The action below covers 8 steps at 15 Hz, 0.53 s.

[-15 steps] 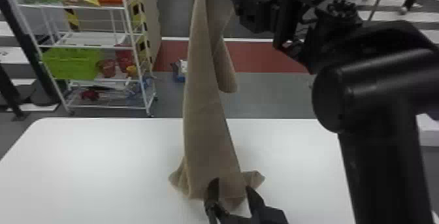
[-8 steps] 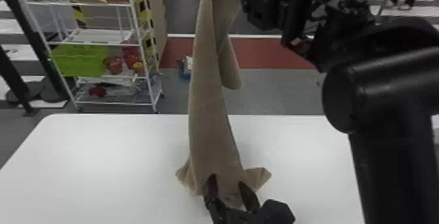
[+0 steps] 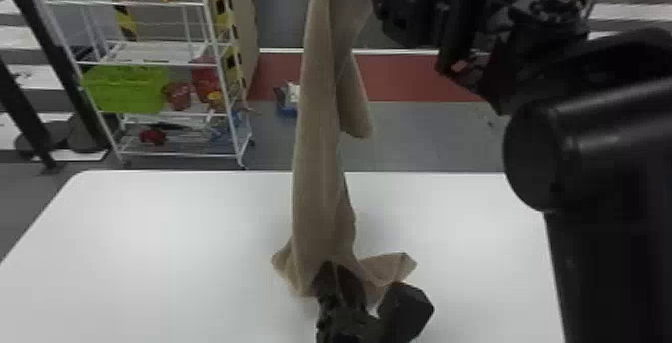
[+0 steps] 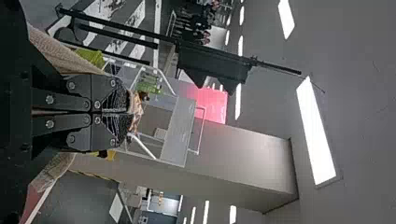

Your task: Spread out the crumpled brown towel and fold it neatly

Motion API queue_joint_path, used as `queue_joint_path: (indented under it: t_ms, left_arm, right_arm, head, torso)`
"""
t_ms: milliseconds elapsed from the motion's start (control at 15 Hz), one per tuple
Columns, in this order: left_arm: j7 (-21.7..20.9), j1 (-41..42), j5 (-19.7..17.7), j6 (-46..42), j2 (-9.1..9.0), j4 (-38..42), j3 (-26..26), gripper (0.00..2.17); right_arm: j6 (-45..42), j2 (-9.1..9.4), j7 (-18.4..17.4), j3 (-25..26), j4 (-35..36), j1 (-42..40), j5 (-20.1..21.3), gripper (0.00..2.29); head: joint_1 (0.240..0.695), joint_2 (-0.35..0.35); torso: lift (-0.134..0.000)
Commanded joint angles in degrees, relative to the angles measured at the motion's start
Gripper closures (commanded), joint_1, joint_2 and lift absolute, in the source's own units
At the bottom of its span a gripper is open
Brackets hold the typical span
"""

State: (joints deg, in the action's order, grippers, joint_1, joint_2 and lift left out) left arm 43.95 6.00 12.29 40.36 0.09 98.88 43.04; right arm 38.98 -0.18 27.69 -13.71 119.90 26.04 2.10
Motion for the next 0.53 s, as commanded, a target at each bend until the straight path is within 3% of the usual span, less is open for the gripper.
queue_joint_path:
  t_ms: [0, 267, 467]
  left_arm:
    - [-2.5, 1.6, -1.1, 4.1, -0.23, 3.7, -3.3, 1.87]
    - [-5.9, 6.0, -2.1, 6.9, -0.23, 13.9, -8.0, 1.88]
    - [-14.0, 11.9, -4.5, 10.8, 0.44, 25.5, -16.0, 1.92]
  right_arm:
    - [0.2, 0.23, 0.0, 0.1, 0.8, -0.5, -0.5, 1.50]
    - [0.2, 0.23, -0.4, 1.7, 1.9, -0.6, -1.4, 1.50]
    - [0.4, 0.23, -0.6, 3.2, 2.6, -1.3, -1.4, 1.50]
  head:
    - [0.612, 0.013]
    - [0.614, 0.038]
    - [0.599, 0.044]
  torso:
    - [-0.122]
    - [-0.122]
    - [-0.122]
